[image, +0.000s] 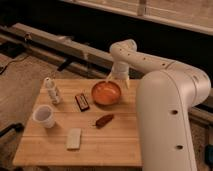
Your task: Pick up the ceramic bowl
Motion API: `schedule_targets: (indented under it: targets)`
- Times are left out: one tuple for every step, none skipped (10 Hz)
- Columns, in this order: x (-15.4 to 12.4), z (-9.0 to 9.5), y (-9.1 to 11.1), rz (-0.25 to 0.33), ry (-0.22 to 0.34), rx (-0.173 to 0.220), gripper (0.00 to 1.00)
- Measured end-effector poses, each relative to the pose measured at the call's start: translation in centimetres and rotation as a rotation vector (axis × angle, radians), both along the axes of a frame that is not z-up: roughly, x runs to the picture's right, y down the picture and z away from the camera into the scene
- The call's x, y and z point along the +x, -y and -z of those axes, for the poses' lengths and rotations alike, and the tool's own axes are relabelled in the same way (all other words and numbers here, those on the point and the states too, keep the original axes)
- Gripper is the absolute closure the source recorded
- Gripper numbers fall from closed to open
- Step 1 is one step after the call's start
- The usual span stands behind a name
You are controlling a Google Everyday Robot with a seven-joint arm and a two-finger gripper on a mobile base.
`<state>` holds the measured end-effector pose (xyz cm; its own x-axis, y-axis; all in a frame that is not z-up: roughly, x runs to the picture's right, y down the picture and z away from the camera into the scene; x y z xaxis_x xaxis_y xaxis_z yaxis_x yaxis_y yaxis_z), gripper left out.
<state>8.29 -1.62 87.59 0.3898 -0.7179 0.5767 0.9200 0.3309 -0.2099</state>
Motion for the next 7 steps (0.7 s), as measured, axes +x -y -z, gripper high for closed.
schedule_targets:
  targets:
    - [-0.07, -0.02, 0.00, 0.001, 0.001, 0.000, 0.20]
    - [-0.04, -0.05, -0.04, 0.000, 0.000, 0.000, 0.20]
    - [-0.04, -0.09, -0.09, 0.000, 0.000, -0.001, 0.20]
    - [0.05, -0.07, -0.08, -0.001, 0.000, -0.001, 0.20]
    - [0.10, -0.07, -0.08, -0.001, -0.001, -0.001, 0.20]
    - [0.15, -0.07, -0.08, -0.002, -0.001, -0.001, 0.20]
    - [0.11, -0.07, -0.08, -0.002, -0.001, -0.001, 0.20]
